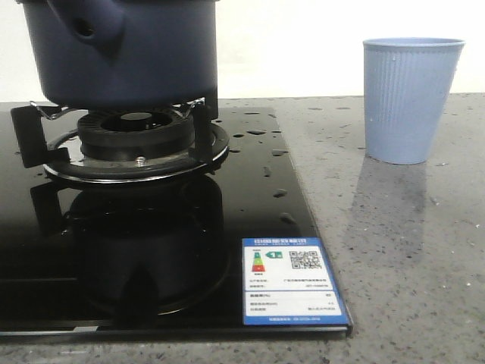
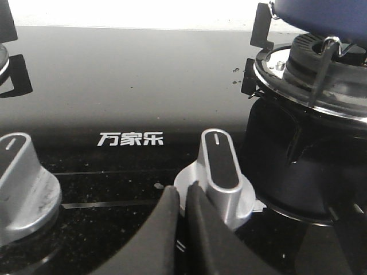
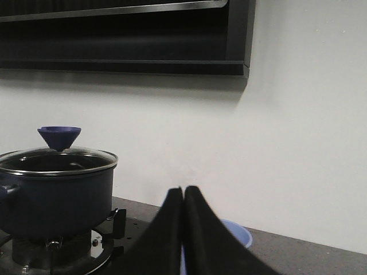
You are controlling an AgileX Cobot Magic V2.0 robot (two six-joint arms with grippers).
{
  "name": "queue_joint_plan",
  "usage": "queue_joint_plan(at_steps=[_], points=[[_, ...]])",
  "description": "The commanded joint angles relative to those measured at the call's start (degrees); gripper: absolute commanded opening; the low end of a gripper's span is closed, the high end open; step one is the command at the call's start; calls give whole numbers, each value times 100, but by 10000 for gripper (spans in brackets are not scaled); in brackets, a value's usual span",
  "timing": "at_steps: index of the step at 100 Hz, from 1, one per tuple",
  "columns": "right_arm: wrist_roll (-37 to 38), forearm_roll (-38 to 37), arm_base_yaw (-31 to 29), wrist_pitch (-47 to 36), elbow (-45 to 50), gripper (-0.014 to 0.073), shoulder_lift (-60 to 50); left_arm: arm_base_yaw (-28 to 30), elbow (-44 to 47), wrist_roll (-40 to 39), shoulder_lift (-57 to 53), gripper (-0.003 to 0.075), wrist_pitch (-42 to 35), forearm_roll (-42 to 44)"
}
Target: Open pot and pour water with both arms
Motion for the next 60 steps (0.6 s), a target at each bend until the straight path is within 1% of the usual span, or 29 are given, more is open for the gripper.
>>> queue_joint_plan(at_steps=[1, 28, 45, 60], points=[[-11, 63, -26, -253, -142, -69, 44, 15, 164, -58, -129, -20, -266, -39], [-11, 63, -26, -195, -138, -69, 44, 15, 164, -58, -129, -20, -266, -39], [-11, 63, -26, 580, -79, -69, 44, 15, 164, -58, -129, -20, -266, -39], [-11, 63, -26, 713, -28, -69, 44, 15, 164, -58, -129, -20, -266, -39]])
